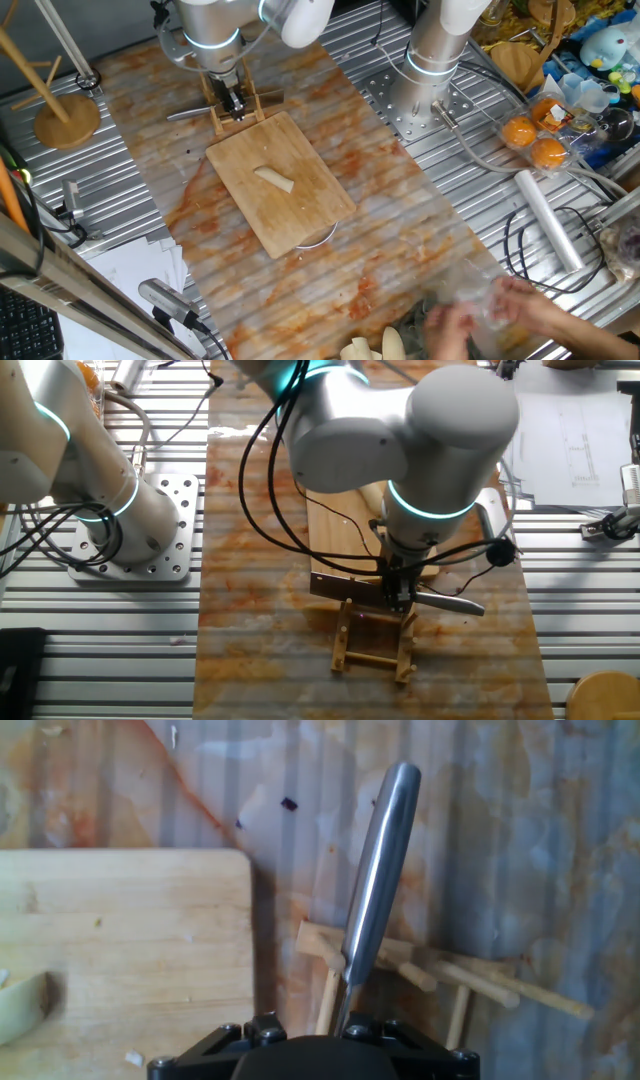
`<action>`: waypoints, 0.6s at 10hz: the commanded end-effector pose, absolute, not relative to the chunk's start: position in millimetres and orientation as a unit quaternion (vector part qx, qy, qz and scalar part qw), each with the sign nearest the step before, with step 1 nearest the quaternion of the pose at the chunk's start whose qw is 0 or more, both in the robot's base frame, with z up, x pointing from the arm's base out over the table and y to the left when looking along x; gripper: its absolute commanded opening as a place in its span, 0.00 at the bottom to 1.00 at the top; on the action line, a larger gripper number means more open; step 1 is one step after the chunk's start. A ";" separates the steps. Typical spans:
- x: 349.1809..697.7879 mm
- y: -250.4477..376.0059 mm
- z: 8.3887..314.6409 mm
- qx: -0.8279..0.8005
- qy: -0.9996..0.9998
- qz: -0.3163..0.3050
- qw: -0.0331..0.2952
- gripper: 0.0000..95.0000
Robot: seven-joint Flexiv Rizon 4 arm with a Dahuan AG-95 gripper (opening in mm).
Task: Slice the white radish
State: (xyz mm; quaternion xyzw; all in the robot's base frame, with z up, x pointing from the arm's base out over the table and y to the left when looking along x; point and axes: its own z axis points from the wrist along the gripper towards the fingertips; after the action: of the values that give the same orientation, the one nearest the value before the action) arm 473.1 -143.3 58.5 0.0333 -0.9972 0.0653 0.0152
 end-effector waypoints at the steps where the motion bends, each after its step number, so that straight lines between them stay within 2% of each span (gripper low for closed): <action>1: 473.1 -143.7 59.6 0.033 -0.997 0.071 0.016 0.40; 6: 473.1 -143.8 59.7 0.036 -0.997 0.070 0.012 0.40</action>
State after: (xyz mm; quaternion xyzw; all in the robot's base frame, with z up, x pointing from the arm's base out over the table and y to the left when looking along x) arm 474.0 -143.9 59.2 0.0364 -0.9969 0.0688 0.0114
